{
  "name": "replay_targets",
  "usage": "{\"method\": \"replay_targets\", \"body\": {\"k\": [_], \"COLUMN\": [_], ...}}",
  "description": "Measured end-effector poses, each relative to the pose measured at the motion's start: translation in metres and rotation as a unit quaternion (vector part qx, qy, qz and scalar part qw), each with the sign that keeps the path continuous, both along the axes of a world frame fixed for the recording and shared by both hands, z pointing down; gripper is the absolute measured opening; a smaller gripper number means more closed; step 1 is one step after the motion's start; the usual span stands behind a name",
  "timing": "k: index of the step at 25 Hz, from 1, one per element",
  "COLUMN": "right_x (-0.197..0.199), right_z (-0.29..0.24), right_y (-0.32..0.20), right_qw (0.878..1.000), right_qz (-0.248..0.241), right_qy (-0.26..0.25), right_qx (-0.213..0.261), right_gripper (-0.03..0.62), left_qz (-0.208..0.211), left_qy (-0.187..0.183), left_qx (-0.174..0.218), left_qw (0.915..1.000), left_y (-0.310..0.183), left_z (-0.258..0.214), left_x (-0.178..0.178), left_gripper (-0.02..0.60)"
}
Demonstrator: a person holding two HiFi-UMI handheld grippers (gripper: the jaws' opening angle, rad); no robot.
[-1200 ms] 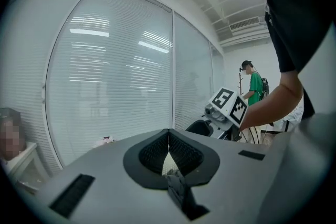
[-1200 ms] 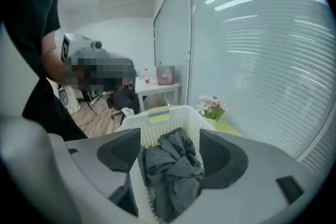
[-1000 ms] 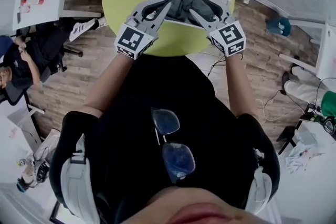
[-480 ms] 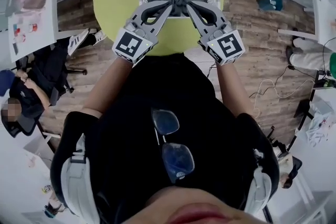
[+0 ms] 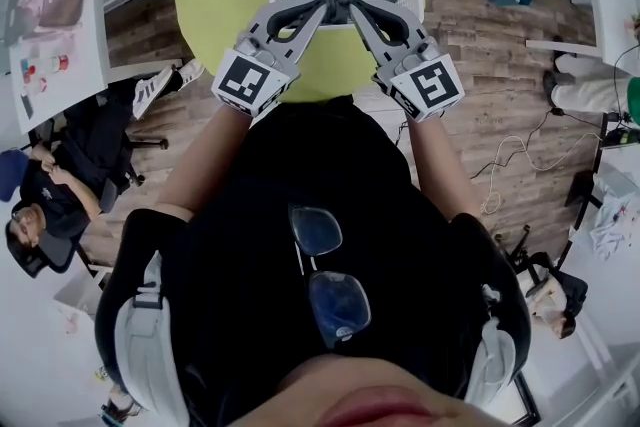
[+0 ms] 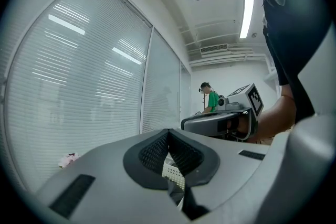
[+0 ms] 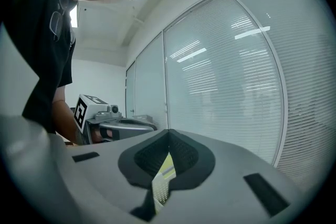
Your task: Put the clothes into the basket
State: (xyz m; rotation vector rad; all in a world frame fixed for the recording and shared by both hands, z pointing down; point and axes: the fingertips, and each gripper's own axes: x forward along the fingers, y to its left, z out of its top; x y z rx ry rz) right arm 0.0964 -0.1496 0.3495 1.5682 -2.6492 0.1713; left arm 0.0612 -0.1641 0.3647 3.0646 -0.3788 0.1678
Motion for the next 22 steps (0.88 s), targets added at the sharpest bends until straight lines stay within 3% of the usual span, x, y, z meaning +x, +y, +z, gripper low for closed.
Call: {"method": "replay_targets", "body": {"k": [22], "right_x": [-0.0022], "right_z": [0.0009], "right_y": [-0.0080], "right_qw": [1.000], "right_qz": [0.007], "right_qy": [0.005], "right_qx": [-0.001], "right_gripper": [0.025], "left_qz": [0.001], "left_qy": [0.001], "left_qx": [0.003], "left_qw": [1.0000], "left_y": [-0.0061], "left_z": [0.0016], "left_x": [-0.0028], "left_gripper": [0.009]}}
